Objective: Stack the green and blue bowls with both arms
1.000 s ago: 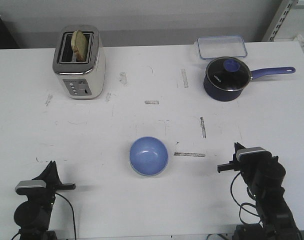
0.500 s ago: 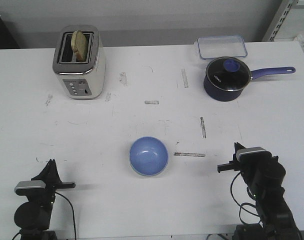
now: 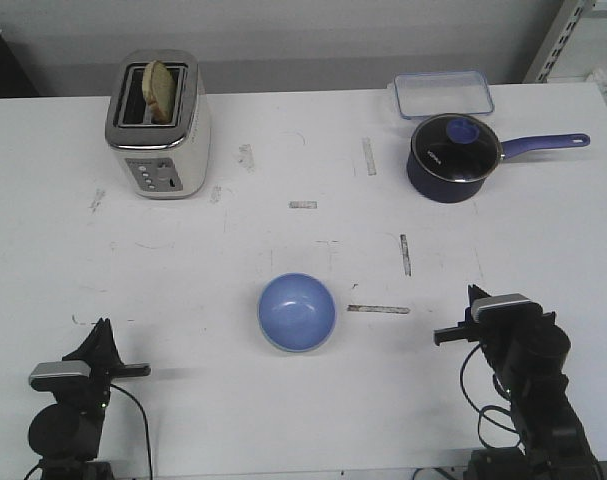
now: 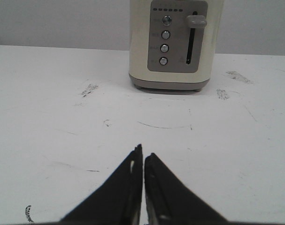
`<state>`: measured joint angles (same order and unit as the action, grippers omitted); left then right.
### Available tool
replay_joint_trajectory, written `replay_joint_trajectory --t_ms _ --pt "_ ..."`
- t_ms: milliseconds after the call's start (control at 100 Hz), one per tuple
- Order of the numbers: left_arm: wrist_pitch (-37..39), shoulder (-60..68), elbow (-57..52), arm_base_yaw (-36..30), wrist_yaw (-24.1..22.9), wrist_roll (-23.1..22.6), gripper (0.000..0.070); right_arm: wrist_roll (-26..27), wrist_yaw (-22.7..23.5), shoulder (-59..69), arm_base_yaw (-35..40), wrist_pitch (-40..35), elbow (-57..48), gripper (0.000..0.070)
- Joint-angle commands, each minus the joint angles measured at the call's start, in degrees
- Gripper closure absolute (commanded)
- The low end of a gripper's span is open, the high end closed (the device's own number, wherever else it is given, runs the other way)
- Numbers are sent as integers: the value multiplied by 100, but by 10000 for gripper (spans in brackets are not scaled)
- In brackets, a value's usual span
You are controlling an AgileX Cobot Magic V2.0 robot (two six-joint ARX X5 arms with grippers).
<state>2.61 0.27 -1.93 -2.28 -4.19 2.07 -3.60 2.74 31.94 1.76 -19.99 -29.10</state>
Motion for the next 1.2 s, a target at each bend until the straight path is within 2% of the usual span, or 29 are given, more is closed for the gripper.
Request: replay_joint_trajectory --t_ms 0,270,470,700,820,870,1190 --pt "79 -9 122 2 7 13 699 17 -24 -74 4 42 -44 700" --pt "79 -9 122 2 7 13 699 59 20 -802 -83 308 168 700" --pt "79 -9 122 2 7 13 699 138 22 -1456 -256 1220 1198 700" --pt "76 -9 122 2 7 13 699 627 22 -2258 -258 1784 2352 700" --pt "79 -9 122 2 7 13 699 852 22 -2942 -258 1790 2815 700" --pt "76 -9 122 2 7 13 699 894 20 -3248 -258 1519 2837 700" --pt "42 -2 118 2 9 13 699 999 26 -3189 -258 1576 2837 700"
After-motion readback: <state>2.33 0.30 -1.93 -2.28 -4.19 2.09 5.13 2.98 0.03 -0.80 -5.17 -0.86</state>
